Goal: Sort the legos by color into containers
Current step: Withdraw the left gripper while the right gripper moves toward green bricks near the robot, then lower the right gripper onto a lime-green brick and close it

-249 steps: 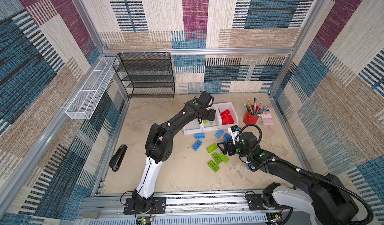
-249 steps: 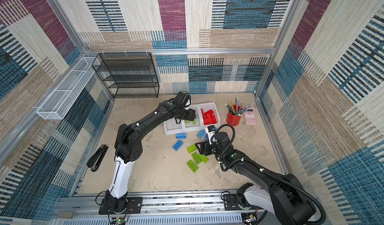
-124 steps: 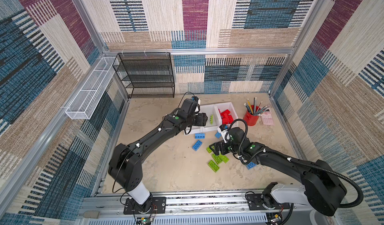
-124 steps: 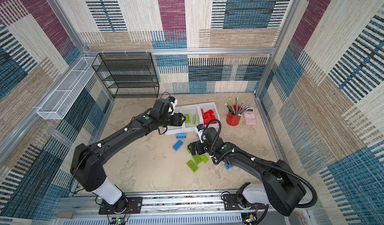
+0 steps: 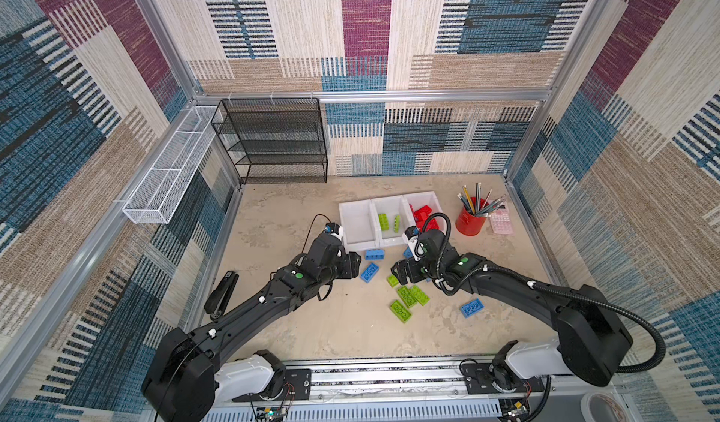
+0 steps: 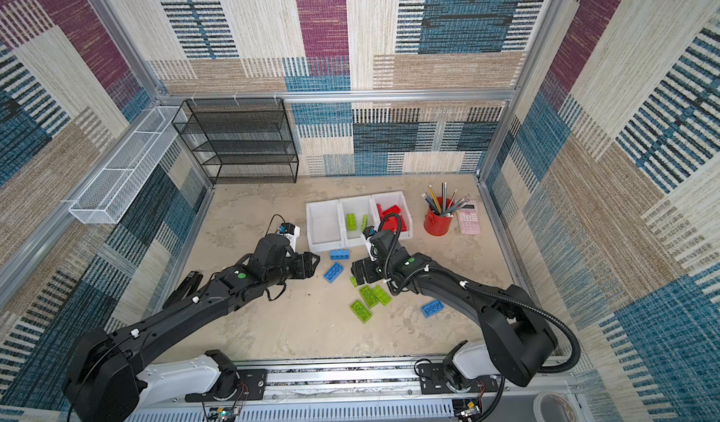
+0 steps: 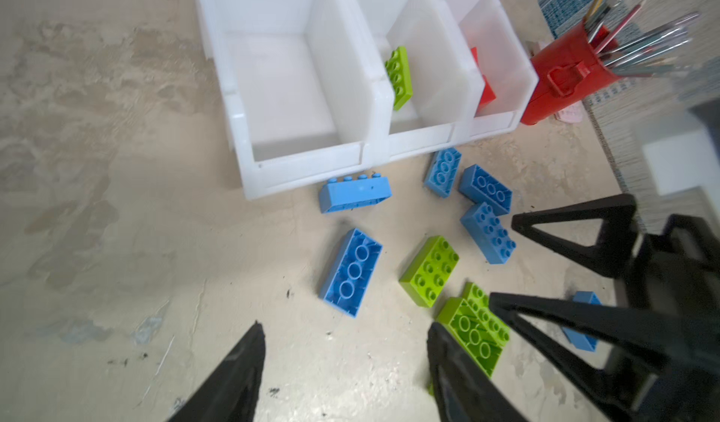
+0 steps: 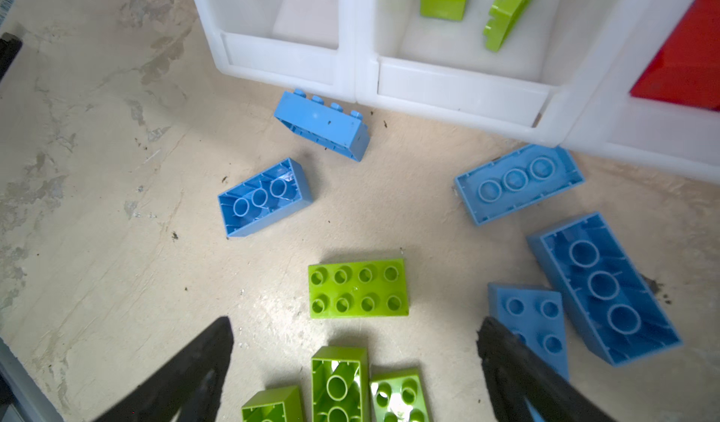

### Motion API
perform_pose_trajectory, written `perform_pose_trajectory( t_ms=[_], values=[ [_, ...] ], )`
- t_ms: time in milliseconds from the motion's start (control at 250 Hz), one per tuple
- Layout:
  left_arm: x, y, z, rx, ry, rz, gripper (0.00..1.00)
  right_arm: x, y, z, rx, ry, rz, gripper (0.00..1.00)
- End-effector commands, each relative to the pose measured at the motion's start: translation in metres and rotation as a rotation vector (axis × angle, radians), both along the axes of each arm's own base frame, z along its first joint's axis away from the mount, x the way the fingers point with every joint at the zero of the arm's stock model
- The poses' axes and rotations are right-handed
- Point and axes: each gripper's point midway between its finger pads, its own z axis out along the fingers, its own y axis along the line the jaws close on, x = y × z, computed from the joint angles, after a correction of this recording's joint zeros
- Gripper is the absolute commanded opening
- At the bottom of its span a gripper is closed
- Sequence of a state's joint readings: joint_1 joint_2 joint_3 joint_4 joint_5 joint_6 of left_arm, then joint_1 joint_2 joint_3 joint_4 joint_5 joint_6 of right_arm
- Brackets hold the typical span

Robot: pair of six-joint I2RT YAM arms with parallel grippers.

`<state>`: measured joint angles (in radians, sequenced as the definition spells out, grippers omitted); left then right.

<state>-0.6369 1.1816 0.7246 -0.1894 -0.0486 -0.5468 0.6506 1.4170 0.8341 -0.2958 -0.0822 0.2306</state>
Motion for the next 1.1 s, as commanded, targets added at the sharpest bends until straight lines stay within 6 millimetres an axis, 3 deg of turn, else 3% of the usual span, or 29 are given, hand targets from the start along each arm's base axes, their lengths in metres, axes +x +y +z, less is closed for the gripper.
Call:
perform_pose_trajectory(
  t_ms=[0, 332, 564, 808, 924, 1096],
  values=[
    [-0.001, 0.008, -0.008, -0.001, -0.022, 0.032, 0.67, 0.003, 0.0, -0.005, -0.035, 0.004, 0.001, 0.99],
    [-0.015, 0.025, -0.035, 0.053, -0.011, 0.044, 0.67, 0.007, 0.01, -0.03, -0.132, 0.036, 0.025, 1.0],
    [-0.016, 0.031, -0.041, 0.078, -0.015, 0.054, 0.67, 0.003, 0.023, -0.049, -0.198, 0.078, 0.071, 0.94],
    [-0.016, 0.028, -0.041, 0.065, -0.015, 0.047, 0.67, 0.0, 0.017, -0.072, -0.284, 0.104, 0.057, 0.92],
    [-0.016, 0.028, -0.042, 0.066, -0.009, 0.048, 0.67, 0.003, 0.015, -0.075, -0.314, 0.09, 0.037, 0.86],
    [-0.015, 0.029, -0.043, 0.074, -0.005, 0.05, 0.67, 0.004, 0.014, -0.075, -0.33, 0.08, 0.017, 0.68]
  ],
)
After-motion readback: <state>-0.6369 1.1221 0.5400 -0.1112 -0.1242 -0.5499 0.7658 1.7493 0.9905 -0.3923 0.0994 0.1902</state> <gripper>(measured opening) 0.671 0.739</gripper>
